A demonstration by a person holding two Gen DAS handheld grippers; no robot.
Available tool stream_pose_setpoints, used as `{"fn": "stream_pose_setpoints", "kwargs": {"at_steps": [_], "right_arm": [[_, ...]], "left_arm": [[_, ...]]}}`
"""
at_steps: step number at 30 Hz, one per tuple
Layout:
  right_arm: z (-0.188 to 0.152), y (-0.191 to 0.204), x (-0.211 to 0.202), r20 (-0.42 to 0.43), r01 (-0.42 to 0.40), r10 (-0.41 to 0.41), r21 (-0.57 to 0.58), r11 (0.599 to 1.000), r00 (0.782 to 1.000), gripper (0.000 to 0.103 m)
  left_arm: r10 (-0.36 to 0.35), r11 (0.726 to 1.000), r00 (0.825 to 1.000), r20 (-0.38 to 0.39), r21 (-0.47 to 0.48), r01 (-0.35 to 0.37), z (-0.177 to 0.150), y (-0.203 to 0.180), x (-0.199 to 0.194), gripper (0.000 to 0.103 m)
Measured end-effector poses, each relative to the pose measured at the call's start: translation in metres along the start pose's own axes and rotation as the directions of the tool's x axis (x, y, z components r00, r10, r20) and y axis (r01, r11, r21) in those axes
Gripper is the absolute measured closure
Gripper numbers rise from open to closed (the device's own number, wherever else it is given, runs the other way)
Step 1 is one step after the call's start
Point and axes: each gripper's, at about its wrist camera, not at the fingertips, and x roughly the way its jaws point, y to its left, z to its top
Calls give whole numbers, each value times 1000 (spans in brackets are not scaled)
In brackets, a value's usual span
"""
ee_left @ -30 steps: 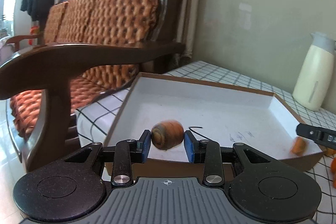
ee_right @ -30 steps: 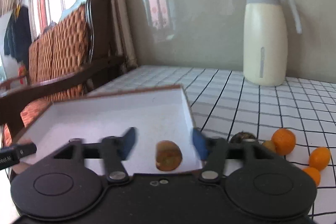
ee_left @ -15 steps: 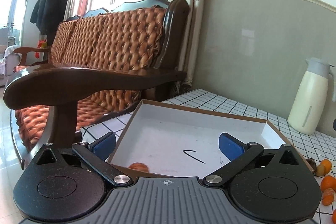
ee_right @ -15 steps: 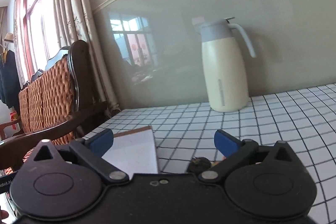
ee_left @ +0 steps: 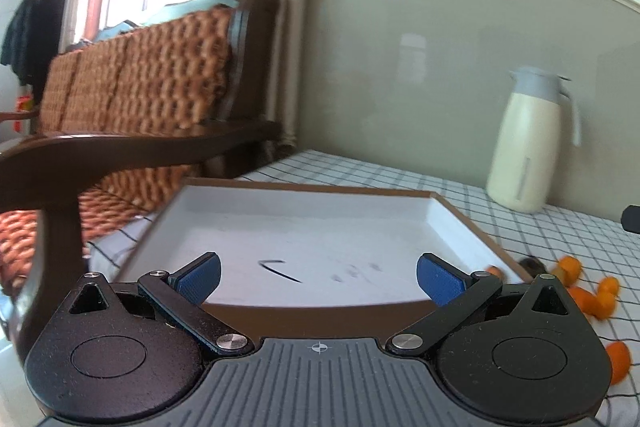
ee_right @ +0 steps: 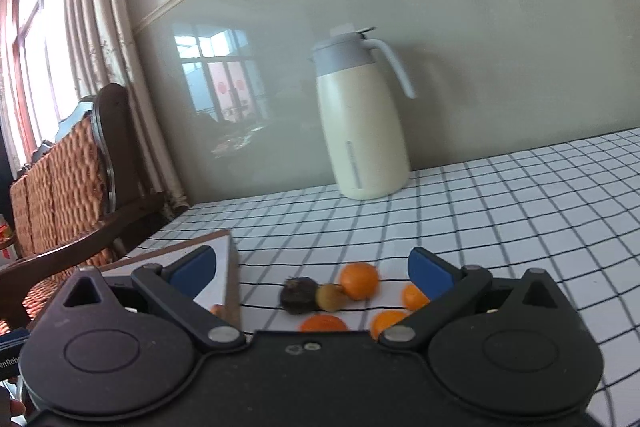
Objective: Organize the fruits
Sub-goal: 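Move the left gripper back to the fruit cluster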
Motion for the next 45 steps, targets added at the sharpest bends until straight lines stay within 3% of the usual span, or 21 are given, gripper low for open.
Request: {"fn": "stream_pose_setpoints", "kwargs": {"at_steps": [13,21,31,43,44,45], "right_arm": [[-8,-34,-30,-15,96,-97,-8,995,995,6],[-19,-52,-47,-28,140,-140,3,990,990,6],[-20,-72,-59,-26,193,-192,33,981,981,6],[-22,-78,-59,-38,193,-191,48,980,981,6],[-22,-77,-59,-39,192,-190,45,980,981,6],[-22,-77,-59,-40,190,-189,43,981,981,6]], "left_arm": [[-143,986,988,-54,81,147,-14,-61,-6,0],[-194,971,978,-77,129,202,-20,-94,-8,0],[-303,936,948,-101,153,316,-29,-125,-18,0],[-403,880,908,-115,225,419,-42,-157,-33,0],[-406,878,906,-116,225,422,-43,-157,-33,1],[-410,876,905,-118,226,426,-44,-158,-34,9]]}}
